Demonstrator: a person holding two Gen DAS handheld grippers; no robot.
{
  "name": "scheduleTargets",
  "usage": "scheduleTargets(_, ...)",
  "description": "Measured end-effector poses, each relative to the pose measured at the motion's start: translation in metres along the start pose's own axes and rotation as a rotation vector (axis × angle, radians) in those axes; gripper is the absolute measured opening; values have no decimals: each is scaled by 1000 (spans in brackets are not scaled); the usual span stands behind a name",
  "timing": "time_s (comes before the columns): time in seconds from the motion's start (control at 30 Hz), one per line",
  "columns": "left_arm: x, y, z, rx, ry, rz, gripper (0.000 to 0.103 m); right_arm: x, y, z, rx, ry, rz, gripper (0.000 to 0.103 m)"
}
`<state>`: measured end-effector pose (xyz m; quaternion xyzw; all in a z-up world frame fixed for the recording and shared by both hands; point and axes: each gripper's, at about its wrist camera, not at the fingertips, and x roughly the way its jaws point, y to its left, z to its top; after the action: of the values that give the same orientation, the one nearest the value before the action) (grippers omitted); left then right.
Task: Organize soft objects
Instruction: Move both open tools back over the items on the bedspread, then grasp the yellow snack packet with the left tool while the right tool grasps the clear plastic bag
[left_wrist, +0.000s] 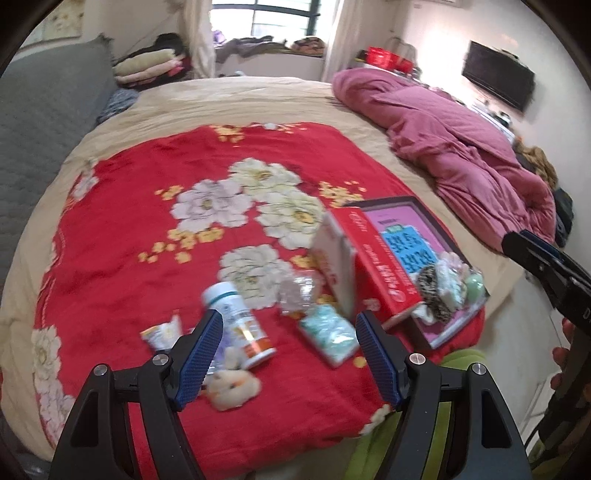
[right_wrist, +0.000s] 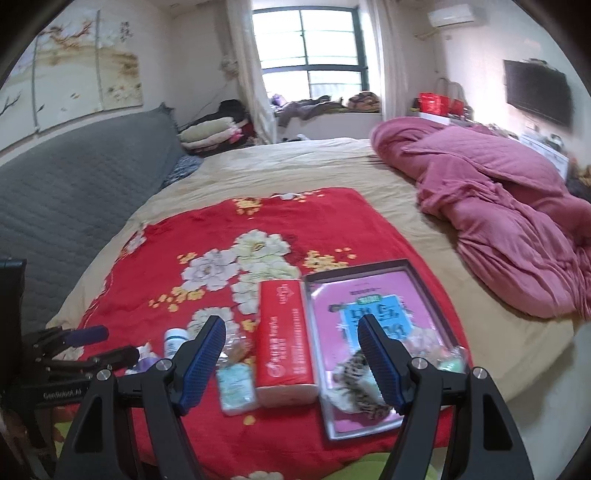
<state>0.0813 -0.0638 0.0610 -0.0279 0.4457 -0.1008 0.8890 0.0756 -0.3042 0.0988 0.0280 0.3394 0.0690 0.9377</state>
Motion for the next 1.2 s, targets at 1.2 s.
scheduleTargets(1.2,79,157,-58,-309,173,124,76,111,110,-36,-170,200,117,74)
